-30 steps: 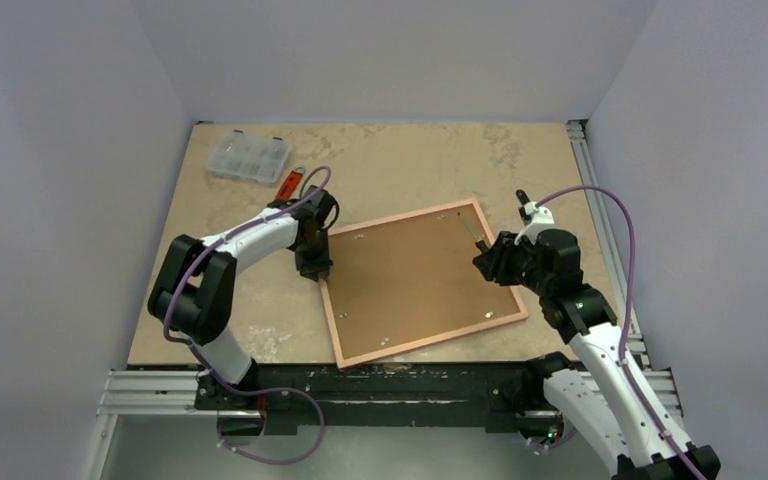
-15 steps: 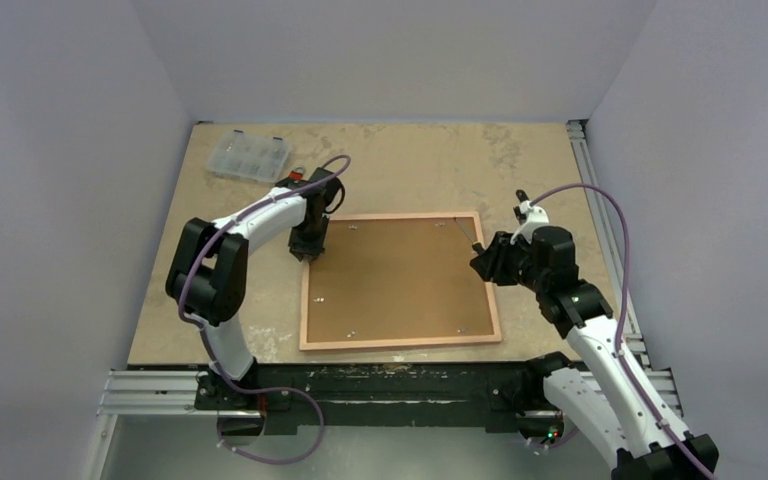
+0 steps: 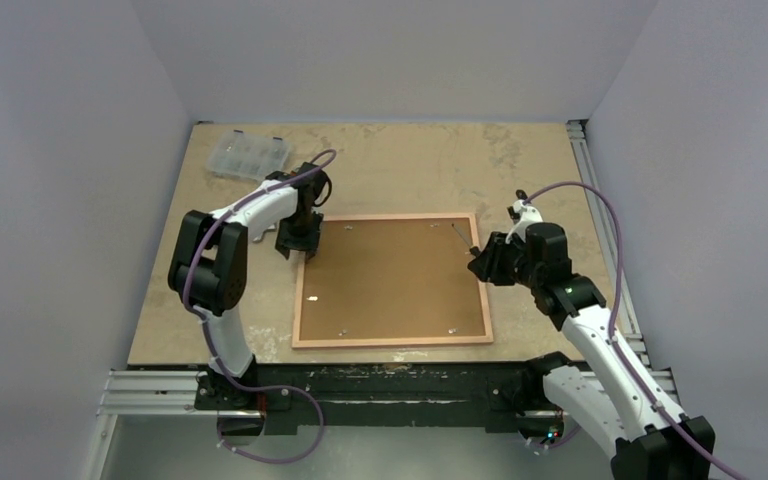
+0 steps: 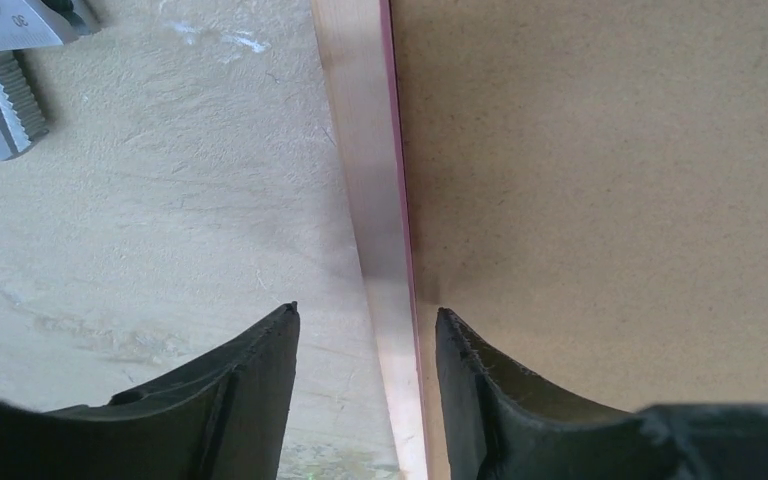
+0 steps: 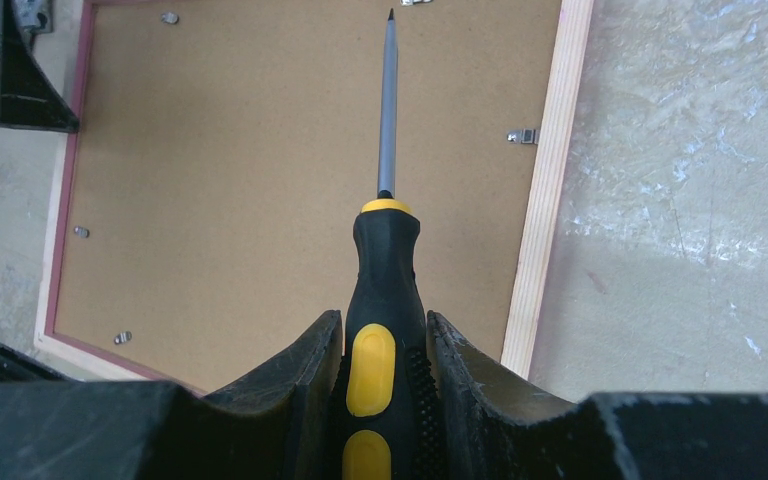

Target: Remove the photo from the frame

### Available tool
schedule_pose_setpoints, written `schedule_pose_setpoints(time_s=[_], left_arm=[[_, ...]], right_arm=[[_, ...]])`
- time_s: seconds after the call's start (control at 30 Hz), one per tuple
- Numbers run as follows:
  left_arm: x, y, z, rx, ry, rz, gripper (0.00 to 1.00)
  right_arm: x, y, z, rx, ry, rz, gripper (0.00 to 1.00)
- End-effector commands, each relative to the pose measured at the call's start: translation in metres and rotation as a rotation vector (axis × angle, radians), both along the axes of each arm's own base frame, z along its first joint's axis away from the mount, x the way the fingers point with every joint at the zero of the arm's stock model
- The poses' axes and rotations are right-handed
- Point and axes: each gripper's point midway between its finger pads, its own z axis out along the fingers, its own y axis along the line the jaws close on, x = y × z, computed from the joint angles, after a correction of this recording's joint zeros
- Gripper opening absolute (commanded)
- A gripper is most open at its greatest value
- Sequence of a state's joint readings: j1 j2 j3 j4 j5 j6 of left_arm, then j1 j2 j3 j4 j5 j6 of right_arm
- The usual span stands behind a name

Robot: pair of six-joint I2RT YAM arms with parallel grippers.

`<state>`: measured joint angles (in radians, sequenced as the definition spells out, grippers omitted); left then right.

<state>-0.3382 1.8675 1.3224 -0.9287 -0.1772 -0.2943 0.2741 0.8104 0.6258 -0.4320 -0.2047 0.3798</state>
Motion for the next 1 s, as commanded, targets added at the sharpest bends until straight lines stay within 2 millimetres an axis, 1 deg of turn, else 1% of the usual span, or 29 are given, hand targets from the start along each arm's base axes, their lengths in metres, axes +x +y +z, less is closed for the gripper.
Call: schedule_pose_setpoints(time_s=[0.0,0.07,0.13,0.2,0.27,0.33,0.5,0.67,0.73,0.97], left_arm=[[0.007,-0.007,0.026,-0.055,-0.071,-0.009,0.52],[0.006,-0.01,0.024,-0.066,-0.054,-0.011,0.52],[0.006,-0.013,0.021,-0.078,-0.044,-0.012,0.52],[0.006,-0.013,0.019,-0.077,-0.04,-0.015,0.49],[0.005,-0.011,0.013,-0.068,-0.029,-0.011,0.46],[0.003,-0.015,0.009,-0.082,-0.005,-0.012,0.43],[0.004,-0.013,0.01,-0.073,-0.012,-0.011,0.35],[0.004,-0.011,0.009,-0.059,-0.011,-0.01,0.22],[0.003,-0.011,0.009,-0.058,-0.008,-0.011,0.17],[0.004,-0.011,0.009,-0.059,-0.011,-0.012,0.05]], right_arm=[[0.008,0.001,0.011,-0.011,-0.005,-0.004,0.0],[0.009,-0.008,0.007,-0.044,0.051,-0.07,0.0],[0.007,-0.018,-0.003,-0.08,0.123,-0.133,0.0],[0.004,-0.021,-0.012,-0.093,0.171,-0.16,0.0],[0.001,-0.022,-0.019,-0.096,0.2,-0.176,0.0],[-0.001,-0.02,-0.024,-0.096,0.2,-0.181,0.0],[-0.008,-0.021,-0.032,-0.148,0.233,-0.208,0.0],[-0.013,-0.012,-0.031,-0.174,0.238,-0.211,0.0],[-0.015,-0.012,-0.031,-0.178,0.245,-0.217,0.0],[-0.02,-0.02,-0.033,-0.192,0.251,-0.254,0.0]])
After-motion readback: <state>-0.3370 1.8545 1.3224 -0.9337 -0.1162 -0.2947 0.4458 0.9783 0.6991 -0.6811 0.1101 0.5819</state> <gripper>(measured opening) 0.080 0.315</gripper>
